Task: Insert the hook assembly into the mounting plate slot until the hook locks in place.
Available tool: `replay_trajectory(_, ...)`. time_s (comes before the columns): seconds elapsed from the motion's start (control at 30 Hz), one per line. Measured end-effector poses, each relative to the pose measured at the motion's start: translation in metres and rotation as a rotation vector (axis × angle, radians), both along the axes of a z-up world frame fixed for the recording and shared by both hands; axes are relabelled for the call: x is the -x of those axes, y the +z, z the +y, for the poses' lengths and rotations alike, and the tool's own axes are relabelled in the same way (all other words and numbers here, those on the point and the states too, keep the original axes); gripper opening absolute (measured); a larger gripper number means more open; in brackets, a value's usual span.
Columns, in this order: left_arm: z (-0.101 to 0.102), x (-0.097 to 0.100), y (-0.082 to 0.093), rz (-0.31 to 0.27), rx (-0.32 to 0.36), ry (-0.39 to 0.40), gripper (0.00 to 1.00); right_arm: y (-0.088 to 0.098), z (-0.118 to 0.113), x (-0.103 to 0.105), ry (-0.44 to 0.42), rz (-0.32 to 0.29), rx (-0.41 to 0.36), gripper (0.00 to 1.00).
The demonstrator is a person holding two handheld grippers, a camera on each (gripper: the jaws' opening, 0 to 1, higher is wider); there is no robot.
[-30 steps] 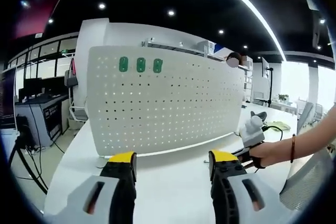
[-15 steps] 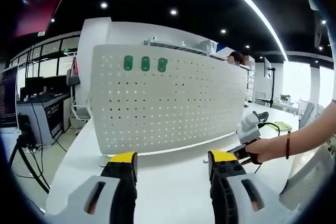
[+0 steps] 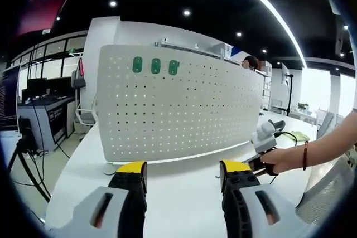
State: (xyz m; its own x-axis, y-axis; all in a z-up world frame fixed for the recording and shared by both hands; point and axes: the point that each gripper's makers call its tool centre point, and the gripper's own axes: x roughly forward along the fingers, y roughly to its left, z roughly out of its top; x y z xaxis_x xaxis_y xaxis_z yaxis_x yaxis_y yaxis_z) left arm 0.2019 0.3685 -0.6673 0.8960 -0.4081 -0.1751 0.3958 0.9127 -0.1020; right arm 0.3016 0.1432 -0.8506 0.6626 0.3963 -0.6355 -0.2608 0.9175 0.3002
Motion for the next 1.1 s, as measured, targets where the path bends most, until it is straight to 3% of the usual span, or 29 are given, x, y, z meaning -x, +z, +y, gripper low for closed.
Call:
replay_trajectory(0.13,-0.002,0.001,0.001,0.0,0.002,-0.003,0.54,0.0,-0.001,0.0,0.001,-0.008,0.007,0.06)
replay_trajectory(0.23,-0.004,0.002,0.002,-0.003,0.006,-0.007,0.54,-0.005,-0.002,0.006,0.009,0.027,0.026,0.02)
replay_trajectory(0.4,-0.006,0.003,0.004,-0.007,0.008,-0.012,0.53,0.002,-0.001,0.007,0.026,-0.005,0.03,0.02)
replay_trajectory(1.1,-0.019,0.014,0.017,-0.026,0.044,-0.053,0.53,0.054,0.012,0.021,0.044,-0.133,-0.044,0.02)
